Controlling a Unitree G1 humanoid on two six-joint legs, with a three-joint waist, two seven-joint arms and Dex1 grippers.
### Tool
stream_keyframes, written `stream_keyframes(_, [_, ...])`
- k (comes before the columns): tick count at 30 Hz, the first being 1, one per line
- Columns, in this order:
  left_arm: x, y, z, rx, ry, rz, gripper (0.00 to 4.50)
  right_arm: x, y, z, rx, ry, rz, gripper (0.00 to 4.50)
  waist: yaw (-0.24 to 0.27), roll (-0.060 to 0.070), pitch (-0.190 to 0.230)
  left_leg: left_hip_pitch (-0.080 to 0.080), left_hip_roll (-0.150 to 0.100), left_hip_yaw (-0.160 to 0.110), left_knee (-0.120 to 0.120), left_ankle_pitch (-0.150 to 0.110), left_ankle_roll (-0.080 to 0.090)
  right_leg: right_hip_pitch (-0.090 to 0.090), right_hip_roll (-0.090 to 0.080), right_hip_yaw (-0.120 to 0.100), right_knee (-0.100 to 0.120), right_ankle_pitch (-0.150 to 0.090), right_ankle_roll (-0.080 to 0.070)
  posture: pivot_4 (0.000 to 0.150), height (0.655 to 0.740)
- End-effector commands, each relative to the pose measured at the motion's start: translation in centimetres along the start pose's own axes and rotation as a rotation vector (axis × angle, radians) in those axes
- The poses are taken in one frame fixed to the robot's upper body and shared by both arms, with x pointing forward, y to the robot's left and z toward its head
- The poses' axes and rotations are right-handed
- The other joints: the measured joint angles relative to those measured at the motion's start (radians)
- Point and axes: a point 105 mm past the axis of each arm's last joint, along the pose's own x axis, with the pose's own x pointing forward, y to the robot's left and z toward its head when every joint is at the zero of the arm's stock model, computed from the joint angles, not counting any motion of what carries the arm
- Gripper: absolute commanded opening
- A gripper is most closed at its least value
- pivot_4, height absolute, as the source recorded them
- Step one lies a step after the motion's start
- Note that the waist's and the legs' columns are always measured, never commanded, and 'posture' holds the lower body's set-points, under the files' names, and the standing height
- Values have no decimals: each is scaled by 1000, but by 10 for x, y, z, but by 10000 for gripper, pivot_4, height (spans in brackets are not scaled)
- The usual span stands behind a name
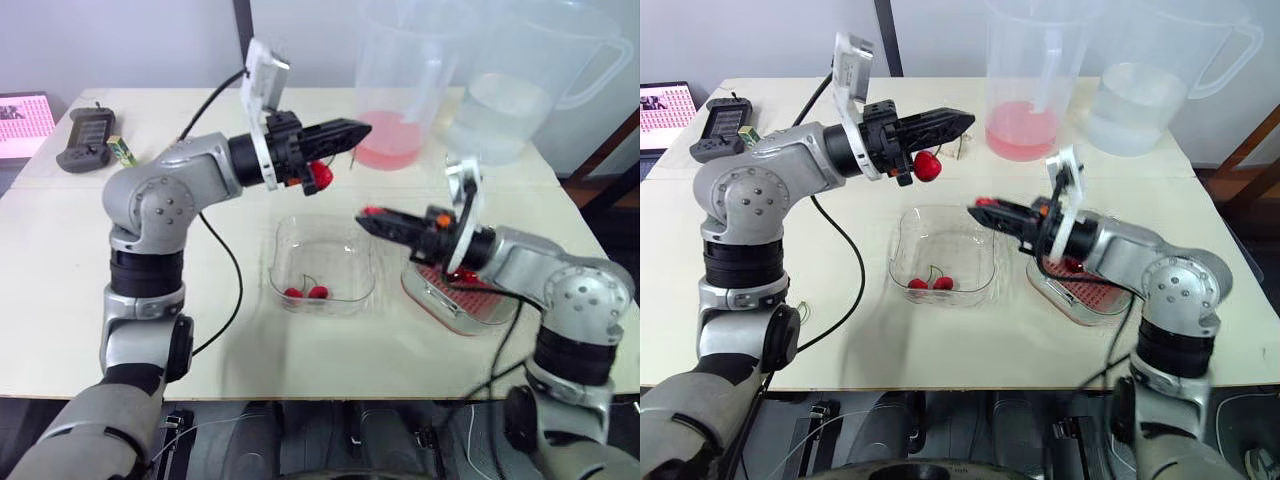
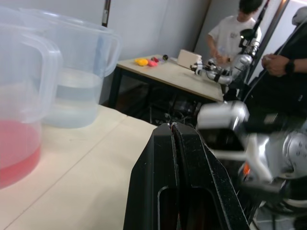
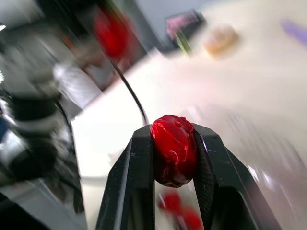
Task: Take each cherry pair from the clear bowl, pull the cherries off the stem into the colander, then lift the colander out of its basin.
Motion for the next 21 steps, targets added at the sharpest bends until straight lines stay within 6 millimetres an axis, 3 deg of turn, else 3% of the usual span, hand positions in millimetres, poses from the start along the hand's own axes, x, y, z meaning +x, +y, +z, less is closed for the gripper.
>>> stream_keyframes(1, [-3, -8, 13, 48, -47, -33, 0, -7, 8, 13, -87, -37, 31, 8335, -4, 0, 0, 0, 0, 0, 0, 0, 0, 0, 0, 0, 0, 0, 0, 1500, 7400])
stream_keyframes(5, [-10, -5, 14, 53, -44, -16, 0, -29, -4, 29, -151, -44, -49, 8335, -1, 0, 0, 1, 0, -1, 0, 0, 0, 0, 1, 0, 0, 0, 0, 1500, 7400])
stream_keyframes(9, [-14, -3, 10, 54, -41, -15, 0, -67, -34, 36, -293, 102, -231, 8335, 5, 0, 0, 0, -1, 0, 0, 0, 0, 0, -1, 0, -1, -1, 0, 1500, 7400])
stream_keyframes(13, [-16, -3, 6, 55, -37, -17, 0, -100, -60, 22, -419, 338, -344, 8335, 5, 0, 0, 0, -1, 1, 0, 0, 0, 2, -1, 0, -7, -1, 0, 1500, 7400])
stream_keyframes(18, [-15, -10, 1, 54, -29, -44, 0, -107, -74, 4, -481, 459, -364, 8335, -3, 0, 1, 0, -1, 1, 0, 0, 0, 2, -1, 1, -8, -1, 1, 1500, 7400])
stream_keyframes(21, [-13, -13, -4, 53, -20, -55, 0, -105, -78, 2, -467, 448, -368, 19927, 0, 0, 1, 0, -1, 1, 0, 0, 0, 2, 0, 1, -7, -1, 1, 1500, 7400])
